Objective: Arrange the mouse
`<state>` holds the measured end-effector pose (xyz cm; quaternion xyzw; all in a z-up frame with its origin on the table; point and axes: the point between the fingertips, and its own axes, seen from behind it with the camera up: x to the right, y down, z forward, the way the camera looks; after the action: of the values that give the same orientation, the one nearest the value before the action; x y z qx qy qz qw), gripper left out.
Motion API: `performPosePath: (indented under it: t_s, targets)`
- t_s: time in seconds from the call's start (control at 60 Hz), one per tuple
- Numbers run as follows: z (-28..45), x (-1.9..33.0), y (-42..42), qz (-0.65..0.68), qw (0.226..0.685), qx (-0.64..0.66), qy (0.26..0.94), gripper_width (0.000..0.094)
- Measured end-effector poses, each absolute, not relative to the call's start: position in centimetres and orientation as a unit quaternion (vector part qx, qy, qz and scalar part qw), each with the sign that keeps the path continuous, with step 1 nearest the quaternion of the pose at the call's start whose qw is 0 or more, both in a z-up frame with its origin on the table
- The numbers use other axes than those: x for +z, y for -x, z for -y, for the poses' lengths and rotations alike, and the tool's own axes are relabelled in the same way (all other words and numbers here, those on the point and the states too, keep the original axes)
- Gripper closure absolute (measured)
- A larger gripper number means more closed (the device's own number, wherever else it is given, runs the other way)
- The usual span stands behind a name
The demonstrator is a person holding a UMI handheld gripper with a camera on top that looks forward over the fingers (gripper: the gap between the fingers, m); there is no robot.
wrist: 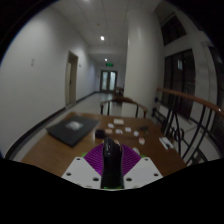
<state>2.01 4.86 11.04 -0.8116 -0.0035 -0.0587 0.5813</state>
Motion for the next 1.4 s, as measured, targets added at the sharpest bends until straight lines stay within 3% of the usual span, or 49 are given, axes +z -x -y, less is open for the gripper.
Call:
performPosePath:
  t_s: [0.15, 0.217, 0.317, 0.433, 0.55, 0.6, 0.9, 1.083, 1.4]
  targets:
    - [-4.6, 3.5, -3.5, -0.002, 0.528, -0.064, 0.847, 0.0725]
    - [-4.5, 1.8, -3.6, -0.011, 0.510, -0.057, 0.858, 0.0720]
    - [-4.4, 1.8, -3.9, -0.008, 0.519, -0.070, 0.852, 0.0721]
    - [-4.1, 1.7, -4.0, 0.006, 0.503, -0.066, 0.861, 0.0545]
    - [-2.6, 2.7, -4.0, 0.005, 0.503, -0.036, 0.863, 0.0051]
    - [-1.1, 3.5, -4.2, 0.004, 0.508, -0.026, 0.861, 0.0094]
    - [11.5, 7.3, -6.0, -0.015, 0.541, 0.022, 0.840, 0.0084]
    - [15.8, 6.1, -8.7, -0.054, 0.540, 0.039, 0.839, 0.0081]
    - [17.1, 4.3, -12.7, -0.115, 0.536, 0.075, 0.833, 0.0088]
